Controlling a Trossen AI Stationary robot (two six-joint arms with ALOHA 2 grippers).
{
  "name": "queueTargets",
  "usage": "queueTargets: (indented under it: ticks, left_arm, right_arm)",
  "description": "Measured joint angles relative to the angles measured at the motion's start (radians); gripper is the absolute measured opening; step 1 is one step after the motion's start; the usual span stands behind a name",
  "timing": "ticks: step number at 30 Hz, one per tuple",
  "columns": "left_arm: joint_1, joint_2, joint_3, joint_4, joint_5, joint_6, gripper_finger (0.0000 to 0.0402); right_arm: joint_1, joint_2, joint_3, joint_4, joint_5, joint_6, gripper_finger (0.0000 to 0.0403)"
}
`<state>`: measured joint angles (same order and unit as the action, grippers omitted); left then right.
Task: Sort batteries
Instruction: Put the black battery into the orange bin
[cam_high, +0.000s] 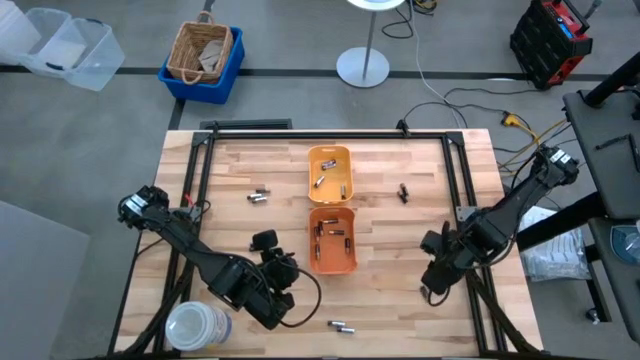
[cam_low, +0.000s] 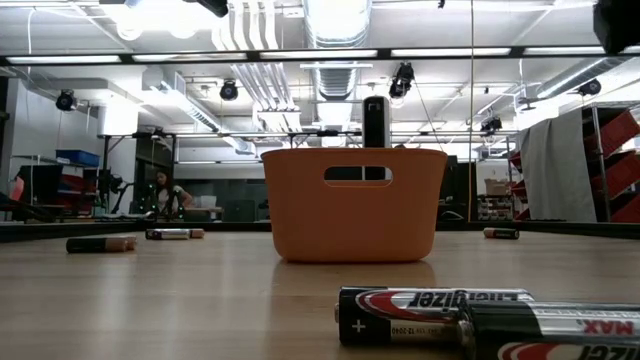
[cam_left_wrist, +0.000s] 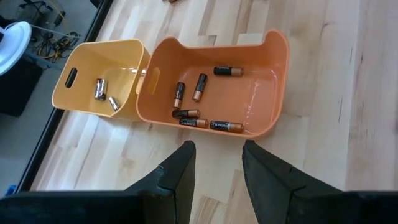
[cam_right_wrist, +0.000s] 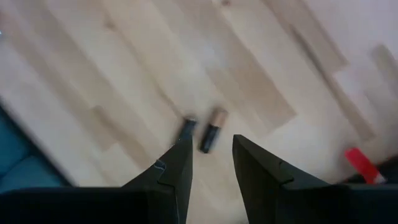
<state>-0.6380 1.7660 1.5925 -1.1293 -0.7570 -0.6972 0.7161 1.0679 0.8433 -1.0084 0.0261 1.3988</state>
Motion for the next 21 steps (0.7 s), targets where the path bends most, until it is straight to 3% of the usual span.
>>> queueTargets:
  ticks: [13,21]
  left_arm:
    - [0.000,0.000,0.000,0.001,-0.002,0.005,0.0114]
    - [0.000,0.000,0.000,0.007,-0.019,0.004,0.0114]
  right_arm:
    - [0.065,0.275,-0.004,-0.002,-0.035,0.036,0.0107]
    - [0.085,0.336,-0.004,0.030,-0.043,0.068,0.0107]
